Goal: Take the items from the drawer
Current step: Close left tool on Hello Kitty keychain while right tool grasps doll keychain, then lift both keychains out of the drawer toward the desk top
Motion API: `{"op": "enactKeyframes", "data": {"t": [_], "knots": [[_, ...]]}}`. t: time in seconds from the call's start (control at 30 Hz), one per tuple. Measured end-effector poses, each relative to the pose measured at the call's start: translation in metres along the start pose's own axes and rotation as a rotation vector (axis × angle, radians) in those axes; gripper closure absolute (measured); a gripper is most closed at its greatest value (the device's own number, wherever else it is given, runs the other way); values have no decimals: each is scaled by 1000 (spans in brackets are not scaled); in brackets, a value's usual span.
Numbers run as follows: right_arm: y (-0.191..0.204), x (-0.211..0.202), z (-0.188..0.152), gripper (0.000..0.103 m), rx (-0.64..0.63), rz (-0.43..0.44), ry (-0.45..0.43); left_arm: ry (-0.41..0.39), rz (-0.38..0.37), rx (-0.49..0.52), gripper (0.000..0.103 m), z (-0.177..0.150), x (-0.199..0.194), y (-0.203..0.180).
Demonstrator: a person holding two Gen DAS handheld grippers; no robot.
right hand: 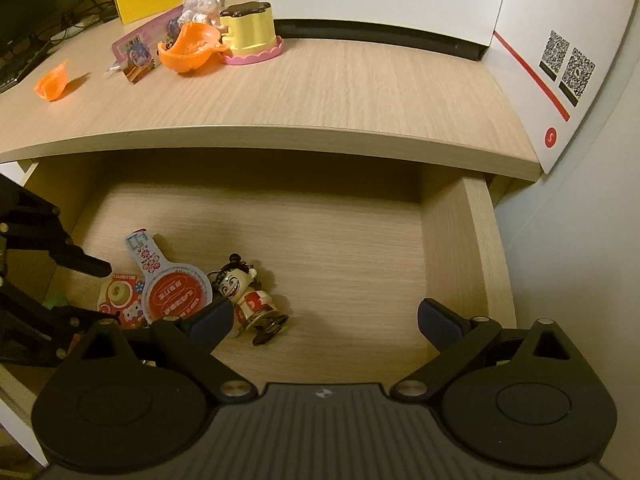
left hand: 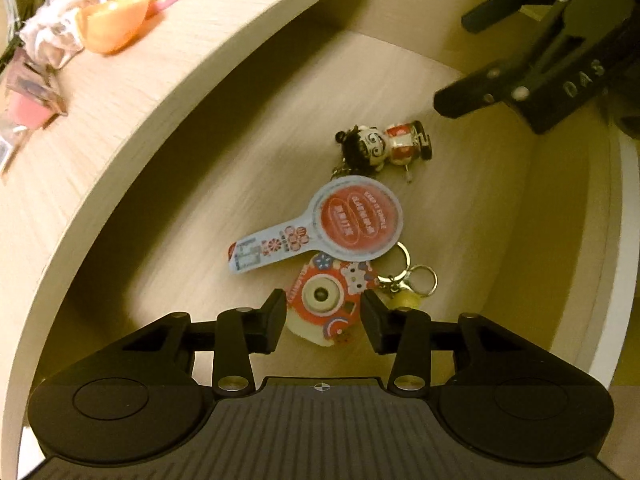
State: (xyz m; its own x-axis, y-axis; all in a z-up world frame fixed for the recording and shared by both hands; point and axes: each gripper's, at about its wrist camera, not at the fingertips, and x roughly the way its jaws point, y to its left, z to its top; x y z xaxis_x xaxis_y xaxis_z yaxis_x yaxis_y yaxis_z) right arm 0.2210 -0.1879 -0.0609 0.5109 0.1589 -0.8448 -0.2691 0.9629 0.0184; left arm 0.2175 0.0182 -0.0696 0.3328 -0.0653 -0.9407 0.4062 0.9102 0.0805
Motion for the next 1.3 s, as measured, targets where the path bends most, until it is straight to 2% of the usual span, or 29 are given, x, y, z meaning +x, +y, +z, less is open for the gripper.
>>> {"op": "enactKeyframes", "data": {"t": [0.13, 0.23, 0.3, 0.37, 0.53, 0.7, 0.73, 0.87, 1.0, 1.17, 1.3], "knots": [[1, 0, 2, 4, -30, 31, 13, -14, -56, -56, 53, 4, 3, 12], [10, 0, 5, 4, -98, 53, 24, -27, -92, -92, 51, 7, 7, 20], [17, 2, 9, 11, -163, 50, 37, -28, -110, -96, 51, 8, 9, 20], [24, 5, 15, 22, -207, 44, 60, -41, -118, -88, 50, 7, 8, 19], [25, 30, 37, 35, -173, 86, 143, -71, -175, -162, 52, -2, 13, 29], [29, 59, 52, 35, -148, 152, 240, -30, -196, -220, 53, -16, 10, 41], [32, 63, 53, 39, -151, 159, 253, -29, -194, -225, 53, -19, 8, 43], [41, 72, 50, 72, -171, 164, 291, -31, -193, -280, 53, -28, 6, 48], [45, 67, 47, 72, -187, 140, 275, -30, -158, -246, 54, -18, 6, 40], [40, 49, 39, 73, -173, 132, 232, -38, -134, -177, 55, -22, -7, 28], [30, 31, 37, 76, -113, 133, 189, -86, -144, -209, 55, -21, -25, 28]]}}
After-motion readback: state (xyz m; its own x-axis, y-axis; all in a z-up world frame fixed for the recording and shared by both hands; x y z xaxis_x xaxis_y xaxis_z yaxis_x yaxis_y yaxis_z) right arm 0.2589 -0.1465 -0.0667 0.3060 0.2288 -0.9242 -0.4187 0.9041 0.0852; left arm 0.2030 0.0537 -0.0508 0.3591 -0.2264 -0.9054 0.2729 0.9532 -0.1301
